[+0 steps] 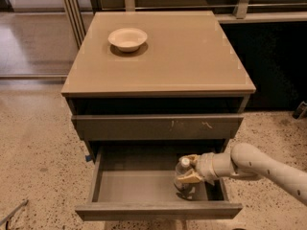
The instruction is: Pick blue plastic bottle from middle drawer and place on counter
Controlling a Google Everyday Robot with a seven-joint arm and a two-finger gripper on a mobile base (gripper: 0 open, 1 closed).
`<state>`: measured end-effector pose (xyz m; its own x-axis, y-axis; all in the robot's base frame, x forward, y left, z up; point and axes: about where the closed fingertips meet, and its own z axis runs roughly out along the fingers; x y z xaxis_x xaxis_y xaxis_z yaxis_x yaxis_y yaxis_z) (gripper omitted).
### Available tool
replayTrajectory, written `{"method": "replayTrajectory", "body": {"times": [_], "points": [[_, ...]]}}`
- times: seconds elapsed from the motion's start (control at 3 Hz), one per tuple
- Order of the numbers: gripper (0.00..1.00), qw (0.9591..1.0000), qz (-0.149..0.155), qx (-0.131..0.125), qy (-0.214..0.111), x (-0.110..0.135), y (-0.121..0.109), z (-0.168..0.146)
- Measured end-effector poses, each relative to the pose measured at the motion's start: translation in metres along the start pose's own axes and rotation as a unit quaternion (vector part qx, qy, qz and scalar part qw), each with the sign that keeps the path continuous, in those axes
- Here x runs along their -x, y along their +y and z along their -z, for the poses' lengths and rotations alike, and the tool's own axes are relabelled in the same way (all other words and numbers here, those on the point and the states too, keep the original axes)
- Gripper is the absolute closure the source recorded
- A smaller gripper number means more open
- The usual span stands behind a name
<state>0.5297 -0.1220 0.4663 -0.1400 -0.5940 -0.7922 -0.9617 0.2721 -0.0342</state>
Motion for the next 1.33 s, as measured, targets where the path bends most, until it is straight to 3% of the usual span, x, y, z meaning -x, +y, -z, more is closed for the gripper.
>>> {"method": "replayTrajectory", "body": {"times": [0.33, 0.67, 1.0, 1.33], "points": [[0.80, 1.0000, 0.000, 0.000, 0.000, 0.000, 0.000, 0.000], [1.00, 0.9996, -0.011, -0.001, -0.027, 0.013, 0.004, 0.013], [1.00, 0.9984, -0.028, -0.005, -0.049, 0.044, 0.006, 0.049], [1.00, 0.9976, -0.039, 0.000, -0.056, 0.105, 0.001, 0.099]]}}
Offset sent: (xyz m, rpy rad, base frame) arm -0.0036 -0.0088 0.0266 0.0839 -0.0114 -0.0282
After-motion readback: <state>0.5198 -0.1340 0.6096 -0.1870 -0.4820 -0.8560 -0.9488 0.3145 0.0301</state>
